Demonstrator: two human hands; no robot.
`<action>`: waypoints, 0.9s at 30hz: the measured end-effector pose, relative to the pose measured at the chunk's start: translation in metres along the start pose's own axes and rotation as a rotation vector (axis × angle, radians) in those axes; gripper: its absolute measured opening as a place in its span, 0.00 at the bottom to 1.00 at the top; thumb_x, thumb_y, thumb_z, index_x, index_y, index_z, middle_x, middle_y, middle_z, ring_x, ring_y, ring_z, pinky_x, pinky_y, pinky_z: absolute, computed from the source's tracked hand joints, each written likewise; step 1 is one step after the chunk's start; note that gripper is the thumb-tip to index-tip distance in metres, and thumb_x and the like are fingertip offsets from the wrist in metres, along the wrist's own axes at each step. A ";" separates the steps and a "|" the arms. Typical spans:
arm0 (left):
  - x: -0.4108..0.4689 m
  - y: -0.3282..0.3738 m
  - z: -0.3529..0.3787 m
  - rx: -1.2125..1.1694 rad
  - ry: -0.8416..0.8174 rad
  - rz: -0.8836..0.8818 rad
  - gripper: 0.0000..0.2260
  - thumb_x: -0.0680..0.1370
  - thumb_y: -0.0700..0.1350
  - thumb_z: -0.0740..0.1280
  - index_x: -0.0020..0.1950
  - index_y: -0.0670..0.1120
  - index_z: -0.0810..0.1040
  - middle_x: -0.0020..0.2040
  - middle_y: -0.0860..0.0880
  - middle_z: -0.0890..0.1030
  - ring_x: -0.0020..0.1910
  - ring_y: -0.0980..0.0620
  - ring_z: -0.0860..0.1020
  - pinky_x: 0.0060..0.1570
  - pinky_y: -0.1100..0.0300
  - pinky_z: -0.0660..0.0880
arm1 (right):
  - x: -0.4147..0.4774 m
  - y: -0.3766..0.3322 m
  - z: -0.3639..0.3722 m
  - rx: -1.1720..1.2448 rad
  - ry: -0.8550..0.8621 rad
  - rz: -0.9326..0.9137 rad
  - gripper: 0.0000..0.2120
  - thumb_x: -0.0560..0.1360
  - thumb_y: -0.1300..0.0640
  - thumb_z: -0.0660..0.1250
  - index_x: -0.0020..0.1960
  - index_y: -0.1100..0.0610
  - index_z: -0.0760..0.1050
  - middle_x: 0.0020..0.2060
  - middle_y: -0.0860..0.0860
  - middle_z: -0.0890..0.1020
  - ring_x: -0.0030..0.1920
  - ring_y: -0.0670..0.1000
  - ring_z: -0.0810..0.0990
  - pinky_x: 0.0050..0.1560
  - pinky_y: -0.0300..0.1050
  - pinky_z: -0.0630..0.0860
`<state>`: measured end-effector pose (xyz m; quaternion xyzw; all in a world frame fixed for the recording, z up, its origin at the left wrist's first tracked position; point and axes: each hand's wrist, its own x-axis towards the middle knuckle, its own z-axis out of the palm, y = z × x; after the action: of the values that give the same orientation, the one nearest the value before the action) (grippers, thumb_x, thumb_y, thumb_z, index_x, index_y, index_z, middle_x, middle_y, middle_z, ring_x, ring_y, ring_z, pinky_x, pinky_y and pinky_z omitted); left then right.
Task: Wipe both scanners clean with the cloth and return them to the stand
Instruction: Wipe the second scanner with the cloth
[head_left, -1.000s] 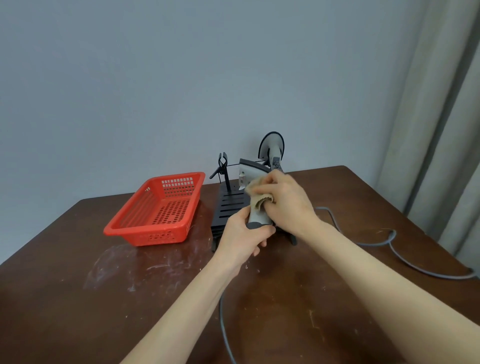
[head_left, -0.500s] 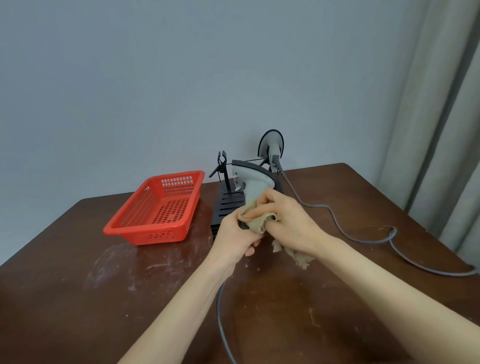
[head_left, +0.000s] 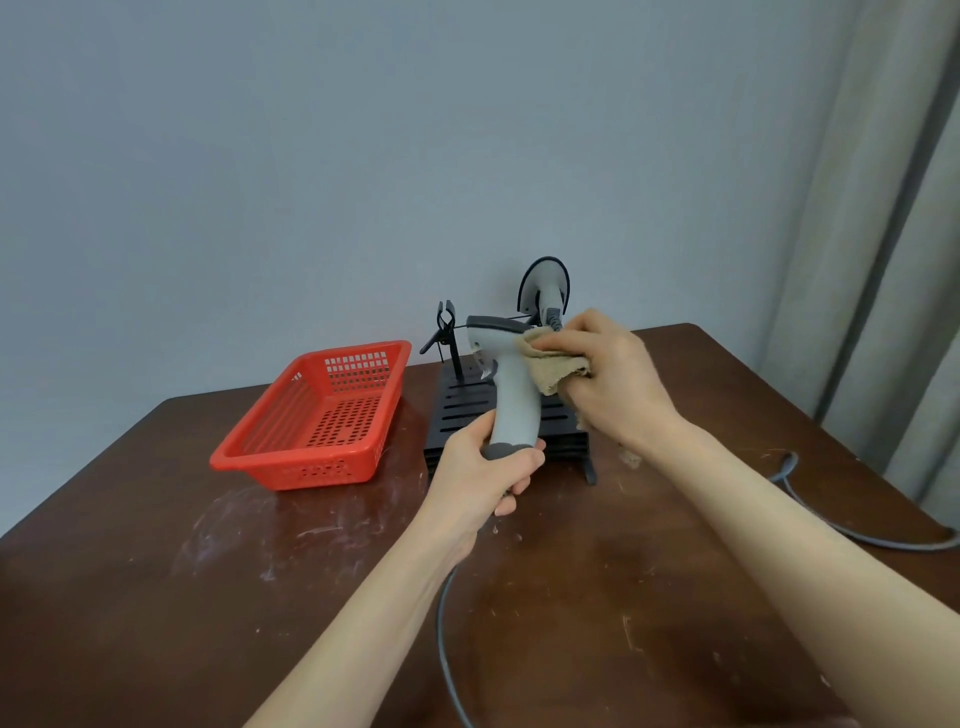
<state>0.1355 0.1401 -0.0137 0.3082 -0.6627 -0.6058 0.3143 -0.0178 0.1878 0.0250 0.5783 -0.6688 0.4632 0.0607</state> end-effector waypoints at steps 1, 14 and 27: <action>0.000 -0.001 0.002 0.028 -0.008 0.004 0.13 0.73 0.34 0.68 0.56 0.44 0.77 0.39 0.50 0.80 0.27 0.56 0.67 0.22 0.65 0.61 | 0.002 0.000 0.003 -0.017 -0.041 0.013 0.20 0.71 0.69 0.63 0.57 0.52 0.81 0.47 0.46 0.73 0.52 0.51 0.75 0.49 0.42 0.70; 0.005 0.000 0.005 0.014 0.036 -0.012 0.08 0.73 0.34 0.68 0.51 0.43 0.76 0.33 0.46 0.74 0.25 0.55 0.67 0.20 0.65 0.60 | -0.009 -0.006 0.018 0.083 -0.163 0.029 0.19 0.73 0.69 0.61 0.55 0.51 0.82 0.42 0.39 0.67 0.47 0.40 0.67 0.46 0.29 0.64; -0.001 0.004 -0.004 -0.821 -0.078 -0.312 0.07 0.71 0.46 0.62 0.38 0.43 0.67 0.25 0.49 0.68 0.14 0.59 0.61 0.10 0.69 0.56 | -0.016 -0.007 0.029 0.070 -0.116 -0.057 0.26 0.72 0.68 0.61 0.63 0.44 0.76 0.46 0.44 0.69 0.51 0.47 0.74 0.52 0.40 0.73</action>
<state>0.1394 0.1391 -0.0098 0.2310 -0.3241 -0.8703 0.2902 0.0062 0.1800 0.0032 0.6247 -0.6378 0.4503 0.0147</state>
